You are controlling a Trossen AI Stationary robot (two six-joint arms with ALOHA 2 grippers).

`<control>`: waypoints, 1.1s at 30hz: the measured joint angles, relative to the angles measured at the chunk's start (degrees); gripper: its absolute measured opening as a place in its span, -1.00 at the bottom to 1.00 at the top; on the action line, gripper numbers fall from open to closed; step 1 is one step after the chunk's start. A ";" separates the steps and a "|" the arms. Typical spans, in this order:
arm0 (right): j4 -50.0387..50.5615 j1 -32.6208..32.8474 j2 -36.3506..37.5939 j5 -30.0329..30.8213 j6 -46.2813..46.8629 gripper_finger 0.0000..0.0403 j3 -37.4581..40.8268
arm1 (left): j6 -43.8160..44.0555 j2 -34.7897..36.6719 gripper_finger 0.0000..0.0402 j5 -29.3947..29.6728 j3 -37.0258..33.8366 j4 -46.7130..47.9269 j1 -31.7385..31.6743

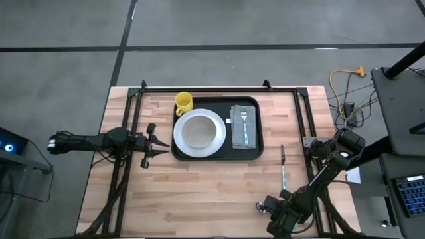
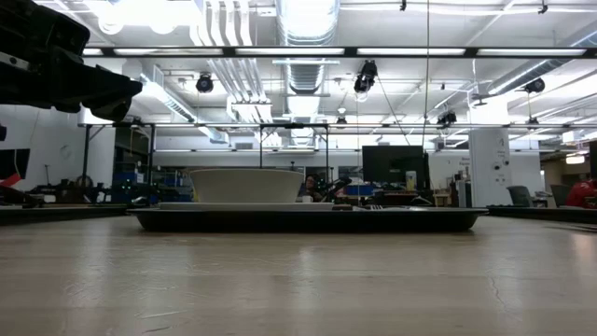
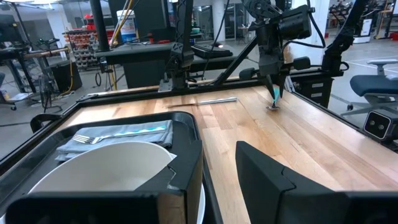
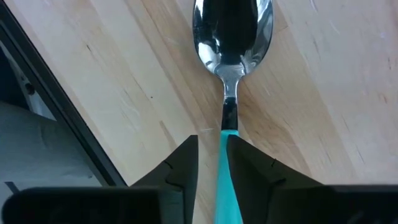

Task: Set up tray
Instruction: Put the blue spoon on the gray napkin to the right of the white plate

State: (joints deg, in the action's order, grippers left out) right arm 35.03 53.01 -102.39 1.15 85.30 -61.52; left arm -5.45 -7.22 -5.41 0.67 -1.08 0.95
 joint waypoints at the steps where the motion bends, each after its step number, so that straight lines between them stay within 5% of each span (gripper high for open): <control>1: 0.00 0.00 0.00 -0.02 -0.04 -0.59 -0.01 | 0.00 0.01 -0.59 -0.01 0.00 0.01 -0.02; 33: -0.57 0.00 -0.59 0.50 -0.46 -0.58 -0.09 | 0.00 -0.01 -0.59 0.00 0.00 0.00 0.00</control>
State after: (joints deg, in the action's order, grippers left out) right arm 34.46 53.01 -102.98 1.65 84.83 -61.60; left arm -5.45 -7.22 -5.41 0.67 -1.08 0.95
